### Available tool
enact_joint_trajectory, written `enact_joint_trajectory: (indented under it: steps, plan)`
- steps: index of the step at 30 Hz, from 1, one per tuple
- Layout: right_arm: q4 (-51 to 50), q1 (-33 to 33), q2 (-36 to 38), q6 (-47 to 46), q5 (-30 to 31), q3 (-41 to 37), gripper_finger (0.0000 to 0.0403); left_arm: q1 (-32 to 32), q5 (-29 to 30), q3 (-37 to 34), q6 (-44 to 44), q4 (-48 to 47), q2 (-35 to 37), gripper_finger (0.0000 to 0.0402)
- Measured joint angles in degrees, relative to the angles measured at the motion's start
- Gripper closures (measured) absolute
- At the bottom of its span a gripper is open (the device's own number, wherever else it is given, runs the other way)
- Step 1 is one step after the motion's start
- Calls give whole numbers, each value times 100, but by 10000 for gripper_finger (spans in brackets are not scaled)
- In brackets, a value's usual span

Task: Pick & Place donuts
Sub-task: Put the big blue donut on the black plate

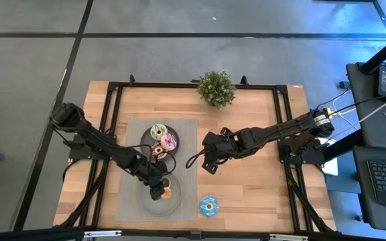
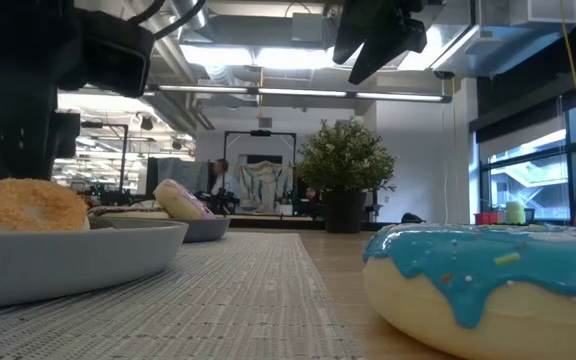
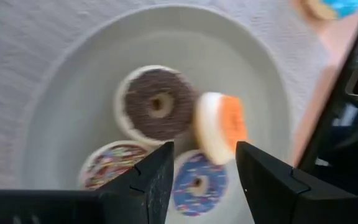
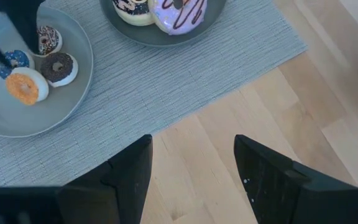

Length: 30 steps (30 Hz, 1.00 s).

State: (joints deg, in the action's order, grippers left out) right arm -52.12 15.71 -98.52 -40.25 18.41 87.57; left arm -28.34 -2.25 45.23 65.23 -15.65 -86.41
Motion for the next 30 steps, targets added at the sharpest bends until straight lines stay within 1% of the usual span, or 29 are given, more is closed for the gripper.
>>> enact_joint_trajectory:
  steps: [3,4,7,9,12,14,17,19,24,26,30]
  plan:
    - [-1,0,0,132,-37,0,175,0,199,0,13,-215,133,233]
    - [-1,2,0,236,-161,0,175,0,301,-2,11,-213,215,233]
    - [-8,53,0,641,-866,0,175,28,822,-2,-93,74,505,235]
    - [7,161,0,777,-1175,0,175,35,1291,-2,-353,341,706,237]
    - [170,345,2,708,-1208,-142,175,33,1891,-2,-870,851,952,237]
    - [275,478,2,558,-1209,-336,176,33,2105,-2,-1167,1113,1084,236]
    - [886,682,2,257,-1210,-798,176,33,2277,-2,-1406,1469,1213,233]
    - [1320,822,0,60,-1259,-1112,176,33,2287,0,-1513,1708,1231,233]
    - [2551,1149,0,-153,-1252,-1764,176,33,2283,0,-1852,1844,1243,237]
    - [2874,1263,-2,-153,-1222,-1857,176,43,2281,0,-1904,1848,1243,237]
    - [2895,1462,-136,-110,-932,-1748,176,55,2269,0,-1908,1842,1243,235]
